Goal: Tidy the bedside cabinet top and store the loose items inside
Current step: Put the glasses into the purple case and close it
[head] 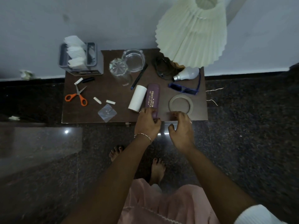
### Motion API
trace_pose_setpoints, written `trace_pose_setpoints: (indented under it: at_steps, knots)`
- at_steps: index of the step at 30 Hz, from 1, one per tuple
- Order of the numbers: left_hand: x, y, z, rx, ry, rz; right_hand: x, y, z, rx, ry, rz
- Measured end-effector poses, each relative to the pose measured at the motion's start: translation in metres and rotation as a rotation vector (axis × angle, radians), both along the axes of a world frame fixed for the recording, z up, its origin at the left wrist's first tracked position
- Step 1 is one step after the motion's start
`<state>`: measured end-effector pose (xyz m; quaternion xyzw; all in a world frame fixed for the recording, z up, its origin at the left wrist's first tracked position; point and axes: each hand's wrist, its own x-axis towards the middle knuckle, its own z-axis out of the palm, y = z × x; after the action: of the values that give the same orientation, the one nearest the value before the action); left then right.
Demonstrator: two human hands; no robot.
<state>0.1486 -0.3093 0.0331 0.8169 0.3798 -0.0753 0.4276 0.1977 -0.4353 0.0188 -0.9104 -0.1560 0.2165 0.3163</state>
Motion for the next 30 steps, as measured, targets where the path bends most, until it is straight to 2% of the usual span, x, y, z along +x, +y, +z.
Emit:
trace_pose_setpoints:
  at_steps: [5,12,22,27,30]
  knots:
    - [0.011,-0.004,-0.002,0.286,0.069,-0.245,0.016,-0.014,-0.005,-0.046,0.006,0.029]
    - [0.015,-0.014,-0.015,0.380,0.076,-0.418,0.024,-0.011,-0.010,-0.159,0.044,0.267]
    - [0.024,-0.011,-0.015,0.375,0.072,-0.412,0.032,-0.003,-0.015,-0.096,0.073,0.328]
    - [0.025,-0.007,-0.012,0.405,0.071,-0.410,0.040,-0.004,-0.005,-0.152,-0.054,0.285]
    - [0.029,-0.003,-0.010,0.415,0.067,-0.285,0.047,-0.001,-0.002,-0.194,-0.127,0.239]
